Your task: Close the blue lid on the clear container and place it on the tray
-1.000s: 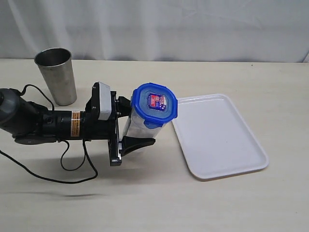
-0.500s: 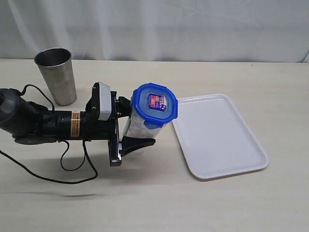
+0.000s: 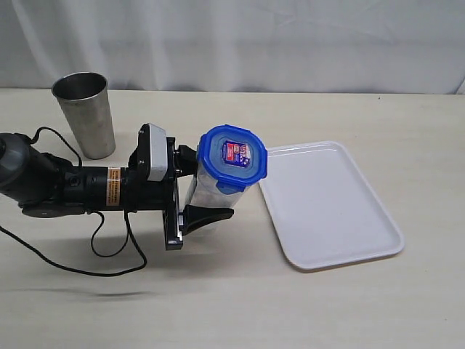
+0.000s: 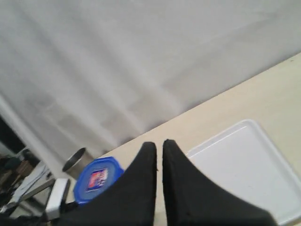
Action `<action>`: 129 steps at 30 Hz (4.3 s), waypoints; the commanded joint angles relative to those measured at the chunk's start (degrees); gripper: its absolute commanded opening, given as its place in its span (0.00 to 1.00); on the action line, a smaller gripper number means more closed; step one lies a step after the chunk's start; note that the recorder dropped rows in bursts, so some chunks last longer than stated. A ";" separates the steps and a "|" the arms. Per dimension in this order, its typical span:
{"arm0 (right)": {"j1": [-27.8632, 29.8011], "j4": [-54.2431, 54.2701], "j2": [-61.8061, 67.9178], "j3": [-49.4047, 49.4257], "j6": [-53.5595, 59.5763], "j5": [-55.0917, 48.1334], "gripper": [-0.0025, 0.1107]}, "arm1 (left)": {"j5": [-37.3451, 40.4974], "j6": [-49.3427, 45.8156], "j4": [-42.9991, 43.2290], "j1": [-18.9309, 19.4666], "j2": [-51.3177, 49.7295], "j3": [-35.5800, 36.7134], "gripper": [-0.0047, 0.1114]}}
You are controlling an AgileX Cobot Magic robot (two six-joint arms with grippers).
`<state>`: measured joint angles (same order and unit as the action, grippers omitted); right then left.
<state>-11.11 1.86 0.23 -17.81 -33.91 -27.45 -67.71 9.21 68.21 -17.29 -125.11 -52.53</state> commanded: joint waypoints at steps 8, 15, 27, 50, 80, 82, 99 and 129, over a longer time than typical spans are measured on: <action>9.29 -4.69 -0.23 5.52 0.01 0.24 0.06 | -2.26 0.22 -1.19 -0.10 0.60 -0.29 0.04; 9.29 -4.69 -0.23 11.19 0.01 -0.11 0.06 | -2.26 0.22 -1.19 -0.10 0.60 -0.29 0.04; 9.29 -4.69 -0.23 17.38 0.01 0.24 0.06 | -2.26 0.22 -1.34 -0.10 0.60 -0.29 0.04; 9.19 -3.77 -0.23 17.81 12.16 7.26 0.06 | -2.26 0.31 -1.41 -0.10 0.60 -0.29 0.04; 9.19 -4.02 -0.23 17.81 37.74 7.01 0.06 | -2.26 1.20 -1.19 -0.10 0.60 -0.29 0.04; 9.19 -4.02 -0.23 17.81 37.74 7.01 0.06 | -2.26 1.19 -1.19 -0.10 0.60 -0.29 0.04; 9.19 -4.02 -0.23 17.81 37.64 7.11 0.06 | 2.01 -2.33 -18.96 -4.17 0.60 -0.69 0.04; 9.19 -4.02 -0.23 17.81 37.64 7.11 0.06 | 92.96 -15.50 16.79 -28.34 0.60 -32.30 0.04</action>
<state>-2.14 -1.78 0.23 -0.11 3.53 -20.38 17.73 -5.97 78.16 -44.05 -125.21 -84.31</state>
